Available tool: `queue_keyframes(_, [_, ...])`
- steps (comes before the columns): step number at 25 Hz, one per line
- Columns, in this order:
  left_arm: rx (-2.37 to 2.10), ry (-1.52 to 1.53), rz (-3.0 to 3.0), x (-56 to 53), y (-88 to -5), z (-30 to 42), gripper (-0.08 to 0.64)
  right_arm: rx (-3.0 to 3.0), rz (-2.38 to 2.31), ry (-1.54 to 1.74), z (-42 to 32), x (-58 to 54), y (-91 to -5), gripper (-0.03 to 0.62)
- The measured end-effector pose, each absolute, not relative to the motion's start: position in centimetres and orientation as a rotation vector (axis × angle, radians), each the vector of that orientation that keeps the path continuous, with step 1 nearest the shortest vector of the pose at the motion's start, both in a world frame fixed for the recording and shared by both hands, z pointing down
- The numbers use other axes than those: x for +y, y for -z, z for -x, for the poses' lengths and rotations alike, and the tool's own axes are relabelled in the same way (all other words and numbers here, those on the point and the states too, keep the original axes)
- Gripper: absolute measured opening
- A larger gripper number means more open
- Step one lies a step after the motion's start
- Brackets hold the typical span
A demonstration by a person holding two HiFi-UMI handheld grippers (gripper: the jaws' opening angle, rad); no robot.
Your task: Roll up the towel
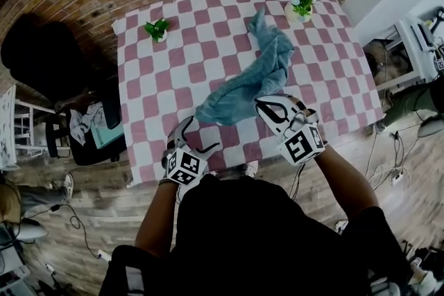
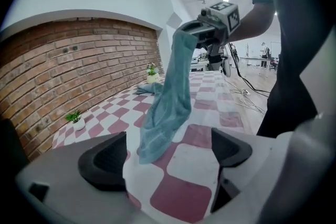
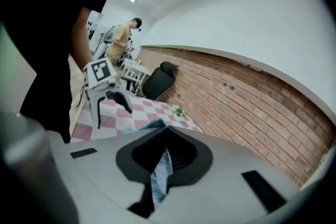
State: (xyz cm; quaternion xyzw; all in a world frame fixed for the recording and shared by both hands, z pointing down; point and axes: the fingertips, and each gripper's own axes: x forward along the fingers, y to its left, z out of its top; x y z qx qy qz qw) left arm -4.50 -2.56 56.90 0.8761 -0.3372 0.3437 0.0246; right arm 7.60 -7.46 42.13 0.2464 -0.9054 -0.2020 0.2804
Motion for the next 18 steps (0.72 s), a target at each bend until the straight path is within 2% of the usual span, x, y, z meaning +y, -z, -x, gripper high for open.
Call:
queue_keyframes(7, [-1.063,-1.127,-2.777,-4.2,-57.7,1.9,0.492,-2.713,-0.906,0.346,-7.1,-9.3,-34.4,0.005])
queue_keyframes(12, [-1.230,-1.044,-2.757,-6.9,-57.2,0.8,0.489,-2.791,-1.004,0.269,-7.1,-9.4,-30.3,0.005])
queue_keyframes(18, [-1.064,-1.116,-2.835,-6.8,-59.6,-3.5,0.488,-2.895,-1.096,0.237,-8.0,-10.2,-25.7,0.005])
